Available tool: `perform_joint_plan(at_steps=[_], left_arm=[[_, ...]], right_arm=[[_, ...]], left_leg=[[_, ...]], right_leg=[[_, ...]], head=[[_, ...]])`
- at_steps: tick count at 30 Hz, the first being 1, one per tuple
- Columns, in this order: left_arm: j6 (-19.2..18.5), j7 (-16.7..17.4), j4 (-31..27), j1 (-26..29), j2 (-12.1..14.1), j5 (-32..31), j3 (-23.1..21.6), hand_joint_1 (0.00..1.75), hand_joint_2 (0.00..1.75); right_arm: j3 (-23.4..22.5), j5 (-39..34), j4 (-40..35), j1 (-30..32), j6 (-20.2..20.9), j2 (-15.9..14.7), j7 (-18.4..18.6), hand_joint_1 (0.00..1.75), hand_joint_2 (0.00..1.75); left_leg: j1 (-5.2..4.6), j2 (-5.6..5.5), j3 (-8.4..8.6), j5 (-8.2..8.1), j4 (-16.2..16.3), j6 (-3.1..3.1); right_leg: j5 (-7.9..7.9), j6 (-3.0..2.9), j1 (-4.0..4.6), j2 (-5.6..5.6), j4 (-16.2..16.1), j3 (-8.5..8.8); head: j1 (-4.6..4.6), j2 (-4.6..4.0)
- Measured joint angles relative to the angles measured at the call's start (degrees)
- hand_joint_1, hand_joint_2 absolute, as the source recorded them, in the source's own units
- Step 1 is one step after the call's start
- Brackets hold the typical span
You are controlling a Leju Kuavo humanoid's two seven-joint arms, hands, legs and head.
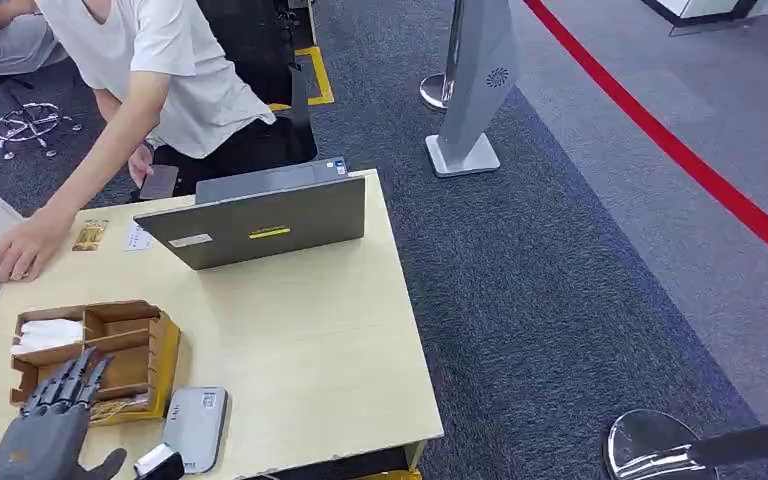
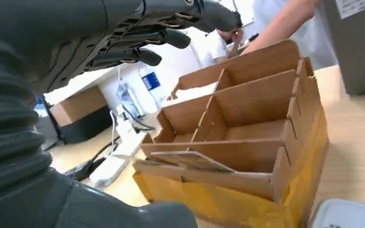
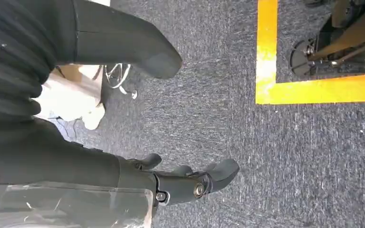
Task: Pass the card to the sensor for recognition and then transmit it.
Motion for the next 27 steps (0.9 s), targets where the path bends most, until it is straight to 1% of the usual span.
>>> perform_joint_plan(at_steps=[3,6,10,12,18,22,27], left_arm=[[0.4,0.7,0.8,0.3,-1.6,-0.5,0.4,0.0,1.75],[1.5,1.6,1.3,0.3,-3.8,-1.6,1.2,0.0,1.75],[2.4,1.8,1.4,0.3,-6.6,-3.0,1.5,0.0,1.75],[2.5,1.8,1.4,0.3,-7.3,-3.4,1.6,0.0,1.75],[6.2,1.3,1.5,0.2,-10.8,-7.1,2.6,0.0,1.75],[7.2,1.0,1.7,0.1,-12.7,-8.7,3.0,0.0,1.75],[7.2,0.4,2.6,0.1,-14.4,-9.6,3.3,0.0,1.75]], right_arm=[[0.0,0.0,-0.6,0.0,0.2,0.1,0.0,0.0,1.75],[0.0,0.0,-1.2,0.0,0.3,0.3,0.0,0.0,1.75],[-0.3,0.0,-2.0,0.0,0.6,0.5,-0.1,0.0,1.75],[-0.4,0.0,-2.3,0.1,0.8,0.5,-0.1,0.0,1.75],[-0.6,0.0,-3.3,0.1,1.7,0.9,-0.4,0.0,1.75],[-0.6,0.0,-3.5,0.1,1.8,0.9,-0.6,0.0,1.75],[-0.6,0.0,-3.5,0.1,1.5,0.9,-0.6,0.0,1.75]], left_leg=[[0.0,-0.01,0.0,0.0,0.0,0.0],[0.0,-0.01,0.0,0.0,0.0,0.0],[0.0,-0.01,0.0,0.0,0.0,0.0],[0.0,-0.01,0.0,0.0,0.0,0.0],[0.0,-0.01,0.01,0.0,0.0,0.0],[0.0,-0.01,0.01,0.0,0.0,0.0],[0.0,-0.01,0.01,0.0,0.0,0.0]], right_leg=[[0.0,0.0,0.0,-0.02,0.0,0.0],[0.0,0.0,0.0,-0.02,0.0,0.01],[0.0,0.0,0.0,-0.02,0.0,0.01],[0.0,0.0,0.0,-0.02,0.0,0.01],[0.0,0.0,0.0,-0.02,0.0,0.0],[0.0,0.0,0.0,-0.02,0.0,0.0],[0.0,0.0,0.0,-0.02,0.0,0.0]], head=[[0.02,0.0],[0.0,0.0],[0.02,-0.02],[0.0,-0.02],[0.0,0.0],[0.02,0.0],[0.0,0.0]])
